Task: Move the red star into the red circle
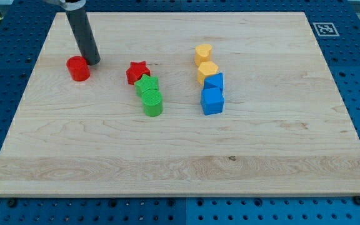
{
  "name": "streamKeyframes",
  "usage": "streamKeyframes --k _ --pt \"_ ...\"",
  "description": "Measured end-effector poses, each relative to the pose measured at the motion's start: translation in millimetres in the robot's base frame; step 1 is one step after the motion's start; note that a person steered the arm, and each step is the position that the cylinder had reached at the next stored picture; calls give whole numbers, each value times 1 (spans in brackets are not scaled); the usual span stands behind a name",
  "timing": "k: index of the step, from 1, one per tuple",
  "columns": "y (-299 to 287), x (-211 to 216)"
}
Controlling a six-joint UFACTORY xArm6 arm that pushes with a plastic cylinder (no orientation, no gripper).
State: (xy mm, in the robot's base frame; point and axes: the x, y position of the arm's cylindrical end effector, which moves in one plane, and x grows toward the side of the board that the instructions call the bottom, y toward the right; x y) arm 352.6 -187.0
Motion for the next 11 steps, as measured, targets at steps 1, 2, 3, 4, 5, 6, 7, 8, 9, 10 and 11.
streamKeyframes --k 1,2,3,4,5,6,7,8,9,10,11 --pt "9 0" --pt "70 0" --pt "118 3" --pt "145 10" --pt "144 29" --pt "139 38" --pt "111 38" --pt "103 38" --pt "83 38" --pt "57 38" --pt "42 46"
